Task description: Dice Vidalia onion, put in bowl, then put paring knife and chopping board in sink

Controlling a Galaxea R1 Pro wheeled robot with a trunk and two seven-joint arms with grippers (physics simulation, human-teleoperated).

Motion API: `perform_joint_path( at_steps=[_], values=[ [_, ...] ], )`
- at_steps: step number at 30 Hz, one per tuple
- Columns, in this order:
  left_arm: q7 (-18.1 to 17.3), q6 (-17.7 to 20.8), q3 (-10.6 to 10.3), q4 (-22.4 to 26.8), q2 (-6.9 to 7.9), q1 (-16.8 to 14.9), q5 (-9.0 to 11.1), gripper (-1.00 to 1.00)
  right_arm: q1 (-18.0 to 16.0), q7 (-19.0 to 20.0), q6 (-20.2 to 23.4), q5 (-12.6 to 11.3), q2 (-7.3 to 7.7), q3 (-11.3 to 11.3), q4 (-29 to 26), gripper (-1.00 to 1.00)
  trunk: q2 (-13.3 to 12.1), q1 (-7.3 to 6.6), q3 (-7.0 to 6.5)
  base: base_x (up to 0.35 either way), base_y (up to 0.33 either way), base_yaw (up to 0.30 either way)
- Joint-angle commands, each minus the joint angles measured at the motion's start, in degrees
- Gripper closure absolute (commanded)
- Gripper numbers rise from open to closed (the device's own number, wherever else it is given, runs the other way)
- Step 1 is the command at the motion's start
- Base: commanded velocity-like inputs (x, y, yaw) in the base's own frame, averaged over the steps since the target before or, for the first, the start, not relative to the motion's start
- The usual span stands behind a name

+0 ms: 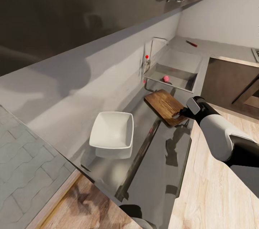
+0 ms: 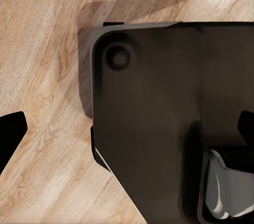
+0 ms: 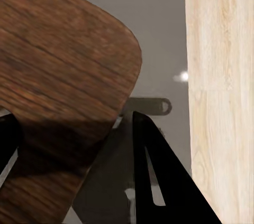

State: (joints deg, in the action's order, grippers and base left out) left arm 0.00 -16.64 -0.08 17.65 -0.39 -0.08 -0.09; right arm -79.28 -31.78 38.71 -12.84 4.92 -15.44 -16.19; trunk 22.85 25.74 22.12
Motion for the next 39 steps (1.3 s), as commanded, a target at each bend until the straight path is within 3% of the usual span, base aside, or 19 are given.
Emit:
perform_joint_path(
  at_steps=[1,13,19,26,34,39],
  values=[
    [0.0,-0.1,0.0,0.0,0.01,0.0,0.0,-1.00,0.0,-0.3,0.6,-0.6,-0.03,0.0,1.8,1.00,0.1,0.04,0.02,0.000,0.000,-0.070],
    [0.0,-0.1,-0.1,-0.4,-0.05,0.0,0.2,-1.00,0.2,0.0,0.6,-0.8,-0.17,0.0,1.9,1.00,0.1,0.04,-1.02,-0.022,0.000,-0.081],
    [0.0,-3.6,0.0,-2.7,-0.04,0.0,0.2,-1.00,0.3,0.0,0.6,-0.8,-0.18,0.0,1.9,1.00,0.1,0.04,-1.55,-0.279,0.000,-0.082],
    [0.1,-4.2,0.0,-3.1,-0.05,0.0,0.2,-1.00,0.3,0.0,0.6,-0.8,-0.18,0.0,1.9,1.00,0.1,0.04,-2.17,-0.124,-0.027,-0.052],
    [0.1,-4.2,0.0,-3.1,-0.05,0.0,0.2,-1.00,0.3,0.1,0.6,-0.8,-0.20,0.0,1.9,1.00,0.1,0.04,-2.86,-0.011,-0.244,0.069],
    [0.1,-4.2,-0.1,-3.7,0.00,0.0,0.2,-1.00,0.4,2.2,0.7,-0.8,-0.18,0.0,1.9,1.00,0.1,0.04,-3.16,-0.144,-0.271,0.195]
  ],
)
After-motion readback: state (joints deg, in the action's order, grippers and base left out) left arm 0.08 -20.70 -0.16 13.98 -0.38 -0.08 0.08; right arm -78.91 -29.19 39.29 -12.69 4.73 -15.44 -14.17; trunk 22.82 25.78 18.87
